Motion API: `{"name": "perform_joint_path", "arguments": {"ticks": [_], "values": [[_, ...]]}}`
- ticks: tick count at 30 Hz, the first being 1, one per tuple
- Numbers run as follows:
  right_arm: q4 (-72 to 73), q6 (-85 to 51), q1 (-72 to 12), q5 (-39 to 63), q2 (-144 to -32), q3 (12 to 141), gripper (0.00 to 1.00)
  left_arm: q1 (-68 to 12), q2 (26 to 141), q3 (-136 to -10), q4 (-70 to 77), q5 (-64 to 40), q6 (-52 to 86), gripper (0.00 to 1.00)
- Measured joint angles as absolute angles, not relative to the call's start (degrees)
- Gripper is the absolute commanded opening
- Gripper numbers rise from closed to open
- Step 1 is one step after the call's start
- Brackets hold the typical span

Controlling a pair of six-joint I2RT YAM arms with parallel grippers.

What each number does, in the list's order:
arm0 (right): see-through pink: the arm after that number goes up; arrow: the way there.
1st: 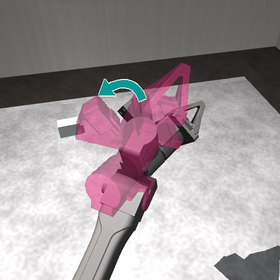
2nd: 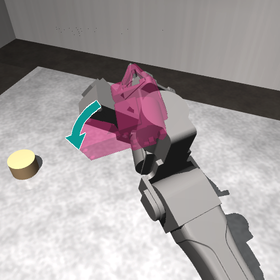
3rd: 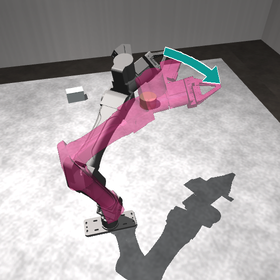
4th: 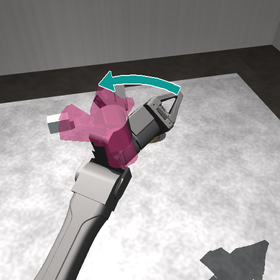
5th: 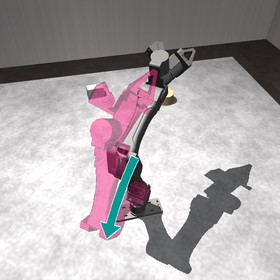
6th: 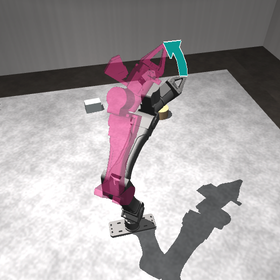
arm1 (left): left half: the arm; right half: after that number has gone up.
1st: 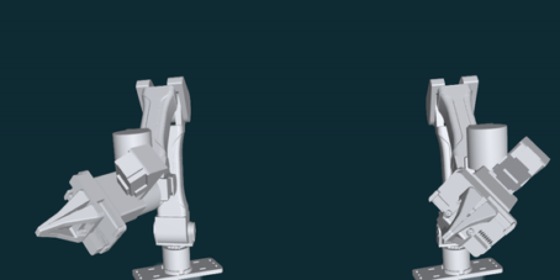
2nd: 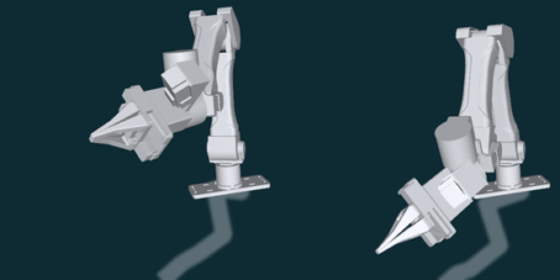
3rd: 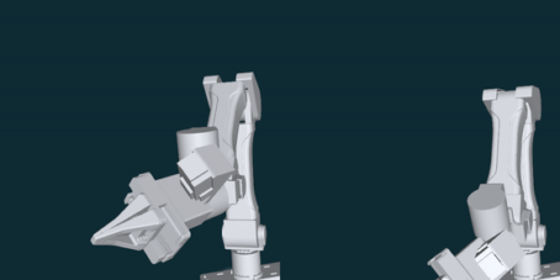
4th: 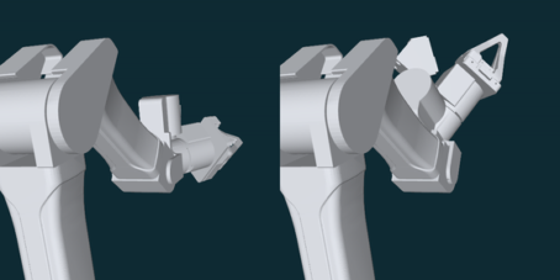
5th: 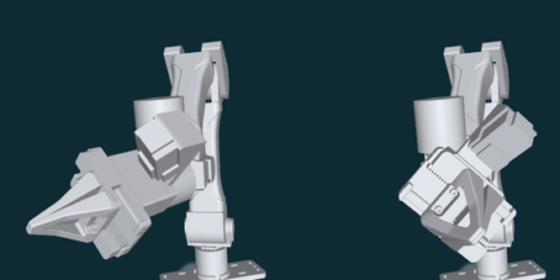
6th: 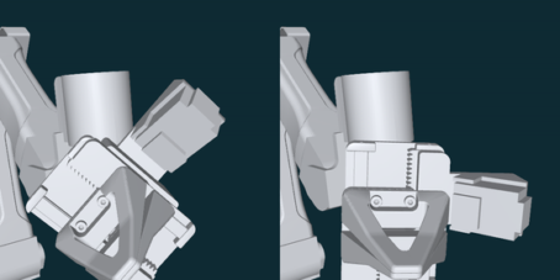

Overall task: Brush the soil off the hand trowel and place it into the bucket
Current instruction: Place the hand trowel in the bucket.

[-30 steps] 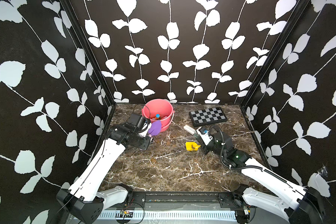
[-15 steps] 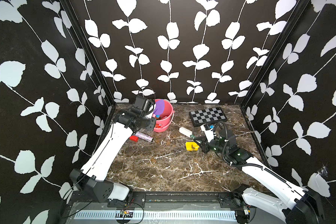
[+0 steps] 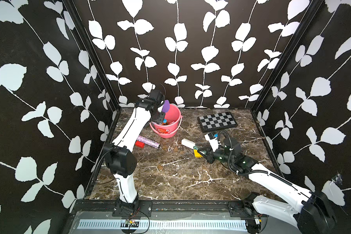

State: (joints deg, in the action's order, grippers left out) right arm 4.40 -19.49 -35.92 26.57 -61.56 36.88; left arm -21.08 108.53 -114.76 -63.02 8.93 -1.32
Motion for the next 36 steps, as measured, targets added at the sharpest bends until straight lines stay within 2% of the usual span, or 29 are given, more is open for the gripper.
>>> {"name": "perform_joint_path", "arguments": {"ticks": [7,16,36], "values": [[4.43,-19.49,-36.69,26.11,-61.89,36.88,0.0,-21.08,116.05,-119.24,-66.65,12.21,-2.74,0.06],[4.43,-19.46,-37.21,25.19,-61.89,36.88,0.0,-21.08,120.36,-124.09,-70.3,14.55,-3.7,0.24],[3.49,-18.81,-37.47,22.85,-61.87,36.88,0.0,-21.06,124.51,-129.25,-72.79,13.61,-4.29,0.39]]}}
